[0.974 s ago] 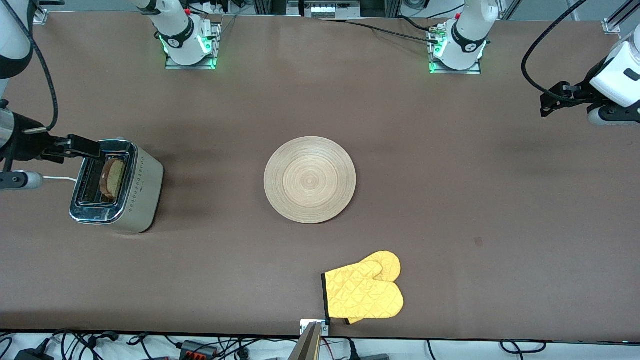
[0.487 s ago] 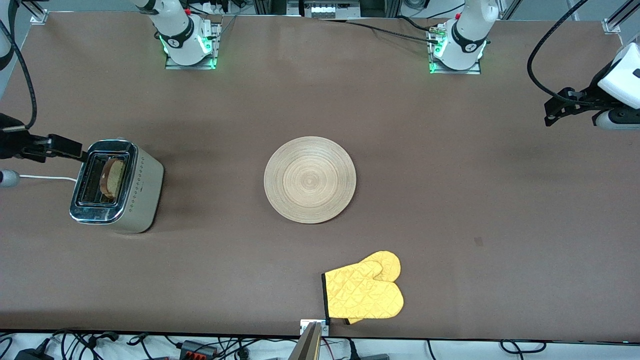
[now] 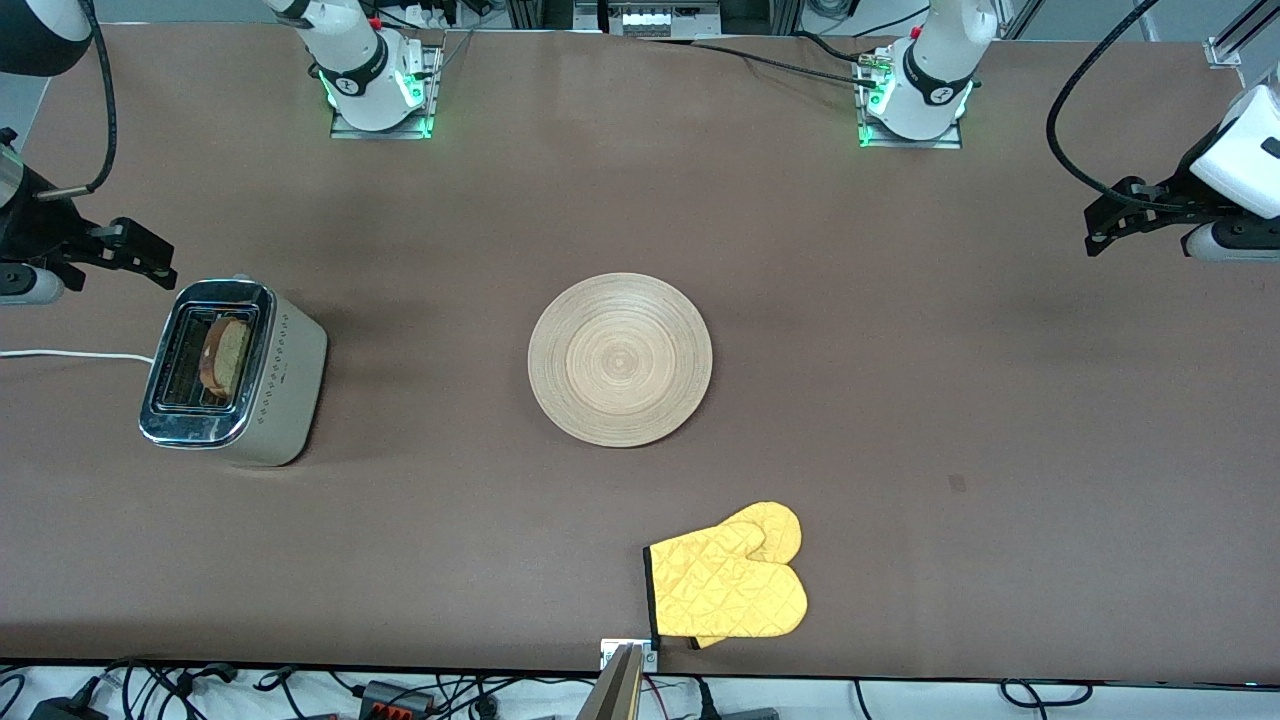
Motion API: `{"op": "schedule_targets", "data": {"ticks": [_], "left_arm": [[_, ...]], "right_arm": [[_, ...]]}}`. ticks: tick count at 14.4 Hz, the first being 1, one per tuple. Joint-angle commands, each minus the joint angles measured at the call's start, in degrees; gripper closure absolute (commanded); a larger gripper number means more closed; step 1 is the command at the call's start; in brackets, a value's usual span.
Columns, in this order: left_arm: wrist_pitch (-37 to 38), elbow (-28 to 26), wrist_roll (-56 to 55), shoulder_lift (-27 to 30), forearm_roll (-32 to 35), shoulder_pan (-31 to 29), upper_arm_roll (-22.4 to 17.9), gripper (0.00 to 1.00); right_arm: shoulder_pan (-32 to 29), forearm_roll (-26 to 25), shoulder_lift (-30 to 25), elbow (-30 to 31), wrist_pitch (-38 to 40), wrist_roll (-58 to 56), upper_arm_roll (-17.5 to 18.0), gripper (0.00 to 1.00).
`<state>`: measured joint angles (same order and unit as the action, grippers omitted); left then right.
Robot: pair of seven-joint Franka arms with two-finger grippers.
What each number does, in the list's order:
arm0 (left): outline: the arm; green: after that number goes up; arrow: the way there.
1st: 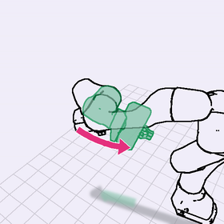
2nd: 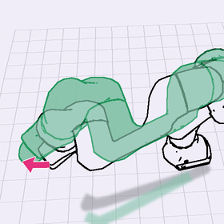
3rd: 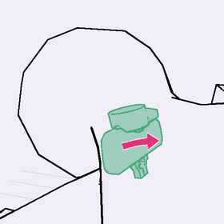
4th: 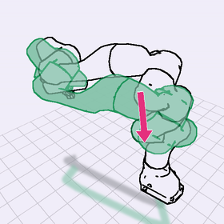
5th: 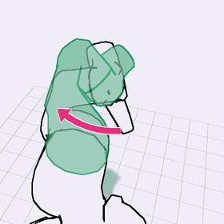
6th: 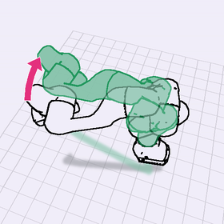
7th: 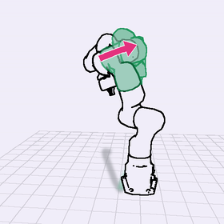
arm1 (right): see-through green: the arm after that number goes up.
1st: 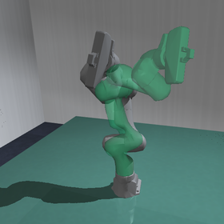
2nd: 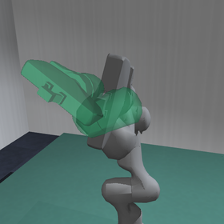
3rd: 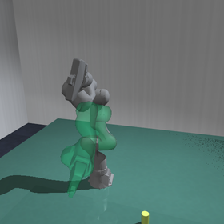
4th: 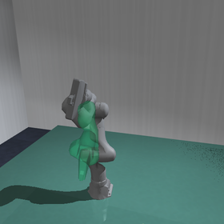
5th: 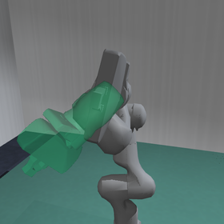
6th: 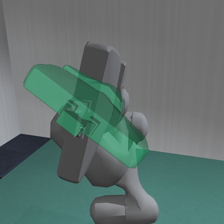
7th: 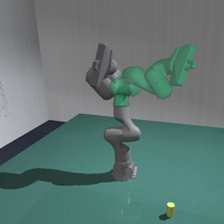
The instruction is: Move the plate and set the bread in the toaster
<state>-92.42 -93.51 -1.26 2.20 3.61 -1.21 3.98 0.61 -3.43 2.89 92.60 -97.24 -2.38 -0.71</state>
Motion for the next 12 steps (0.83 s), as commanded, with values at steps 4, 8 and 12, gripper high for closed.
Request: {"op": "schedule_targets", "data": {"ticks": [4, 8, 12], "left_arm": [[0.9, 1.8, -0.5, -1.6, -0.6, -0.1, 0.2, 0.00], [1.0, 1.8, -0.5, -1.6, -0.6, 0.0, 0.2, 0.00], [0.9, 1.8, -0.5, -1.7, -0.6, 0.0, 0.2, 0.00]], "right_arm": [[-0.2, 2.8, 0.7, 0.1, -1.7, 0.2, 1.2, 0.00], [-0.5, 4.2, 0.9, -0.7, -1.0, -0.2, 1.1, 0.00], [-0.2, 3.8, 1.1, -1.0, -0.8, -0.3, 1.1, 0.00]]}}
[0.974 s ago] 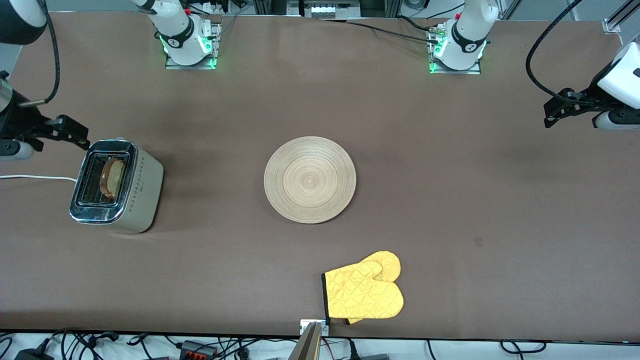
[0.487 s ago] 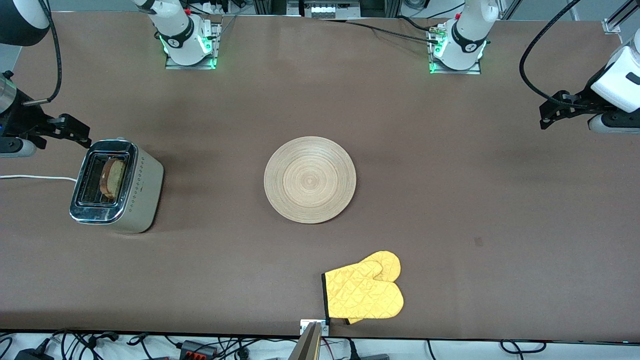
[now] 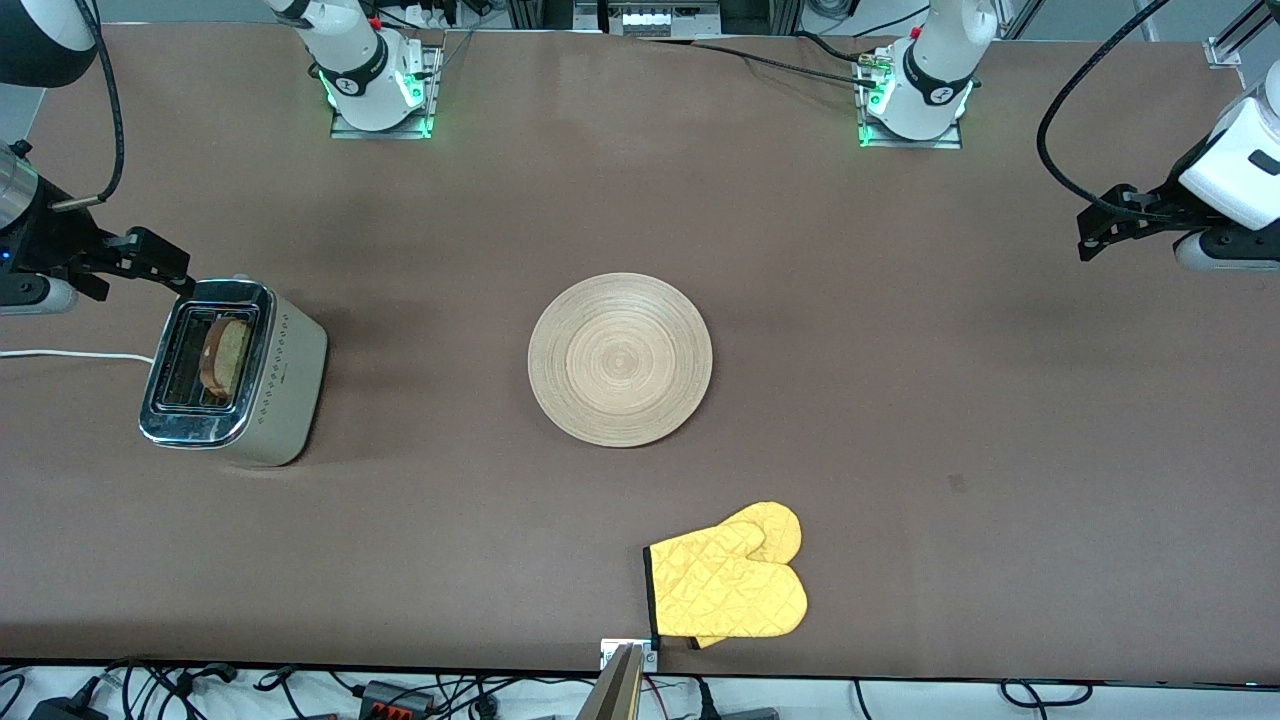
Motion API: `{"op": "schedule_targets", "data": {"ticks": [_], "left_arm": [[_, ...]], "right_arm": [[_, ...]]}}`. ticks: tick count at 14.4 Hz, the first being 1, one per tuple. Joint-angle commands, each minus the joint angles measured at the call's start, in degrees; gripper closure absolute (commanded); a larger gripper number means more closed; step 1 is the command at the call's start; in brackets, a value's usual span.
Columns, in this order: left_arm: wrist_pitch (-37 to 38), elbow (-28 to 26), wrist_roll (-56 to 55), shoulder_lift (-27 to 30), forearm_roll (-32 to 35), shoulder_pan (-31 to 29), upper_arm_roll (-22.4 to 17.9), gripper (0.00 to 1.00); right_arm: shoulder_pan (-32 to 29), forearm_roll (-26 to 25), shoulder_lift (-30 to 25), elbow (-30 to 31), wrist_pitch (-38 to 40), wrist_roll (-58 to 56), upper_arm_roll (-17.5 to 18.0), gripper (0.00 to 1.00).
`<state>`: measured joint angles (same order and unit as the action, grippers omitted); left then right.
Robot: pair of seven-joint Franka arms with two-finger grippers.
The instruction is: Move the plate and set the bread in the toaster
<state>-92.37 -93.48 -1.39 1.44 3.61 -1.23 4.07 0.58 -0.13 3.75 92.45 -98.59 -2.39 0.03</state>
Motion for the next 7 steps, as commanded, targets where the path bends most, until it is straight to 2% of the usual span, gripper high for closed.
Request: {"op": "schedule_targets", "data": {"ticks": [1, 7], "left_arm": [[0.9, 1.8, -0.4, -0.9, -0.6, 0.0, 0.1, 0.00], [1.0, 1.8, -0.4, -0.9, -0.6, 0.0, 0.1, 0.00]], "right_arm": [[-0.4, 0.5, 0.2, -0.9, 0.9, -0.4, 0.4, 0.00], [-0.8, 0.5, 0.6, -0.9, 1.9, -0.4, 0.0, 0.00]]}}
